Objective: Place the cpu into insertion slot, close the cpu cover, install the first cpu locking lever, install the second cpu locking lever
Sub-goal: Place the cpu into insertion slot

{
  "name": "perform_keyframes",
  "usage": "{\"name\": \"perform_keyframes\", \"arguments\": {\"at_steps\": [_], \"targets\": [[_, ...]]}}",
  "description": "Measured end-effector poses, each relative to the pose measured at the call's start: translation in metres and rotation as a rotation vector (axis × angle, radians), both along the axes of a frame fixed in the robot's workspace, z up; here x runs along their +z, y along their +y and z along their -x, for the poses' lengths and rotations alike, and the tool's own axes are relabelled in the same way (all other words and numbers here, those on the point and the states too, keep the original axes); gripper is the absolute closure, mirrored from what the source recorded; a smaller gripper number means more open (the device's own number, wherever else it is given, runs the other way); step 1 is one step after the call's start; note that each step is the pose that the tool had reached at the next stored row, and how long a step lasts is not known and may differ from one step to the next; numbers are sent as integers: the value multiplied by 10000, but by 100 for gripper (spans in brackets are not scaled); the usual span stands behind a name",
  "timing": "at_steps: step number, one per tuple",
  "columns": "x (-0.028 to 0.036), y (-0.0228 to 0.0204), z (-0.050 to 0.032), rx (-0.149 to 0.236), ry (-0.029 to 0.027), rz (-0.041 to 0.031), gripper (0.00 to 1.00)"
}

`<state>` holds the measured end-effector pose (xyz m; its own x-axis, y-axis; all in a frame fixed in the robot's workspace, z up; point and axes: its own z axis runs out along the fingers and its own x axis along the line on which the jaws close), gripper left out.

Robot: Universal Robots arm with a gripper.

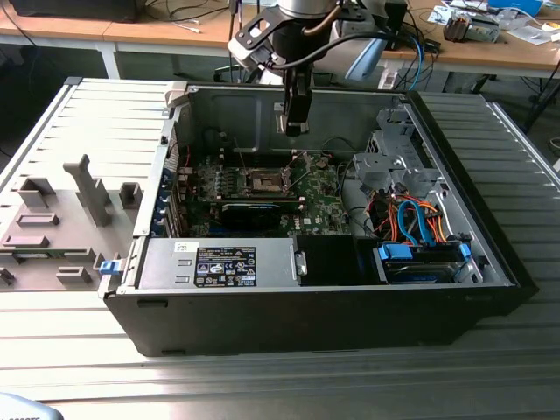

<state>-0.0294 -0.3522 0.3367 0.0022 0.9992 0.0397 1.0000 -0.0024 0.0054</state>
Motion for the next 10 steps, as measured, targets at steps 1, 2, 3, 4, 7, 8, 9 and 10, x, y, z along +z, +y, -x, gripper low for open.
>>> {"name": "perform_keyframes", "arguments": {"at_steps": [1,2,3,4,7,8,9,10], "targets": [[-1,0,0,0,0,1,45],[-4,-1,0,0,0,0,45],[-6,-1,0,0,0,0,45],[-7,-2,0,0,0,0,45],[-12,-3,0,0,0,0,45],[-15,-4,0,0,0,0,45],[-18,-4,0,0,0,0,45],[-19,-4,0,0,0,0,45]]}}
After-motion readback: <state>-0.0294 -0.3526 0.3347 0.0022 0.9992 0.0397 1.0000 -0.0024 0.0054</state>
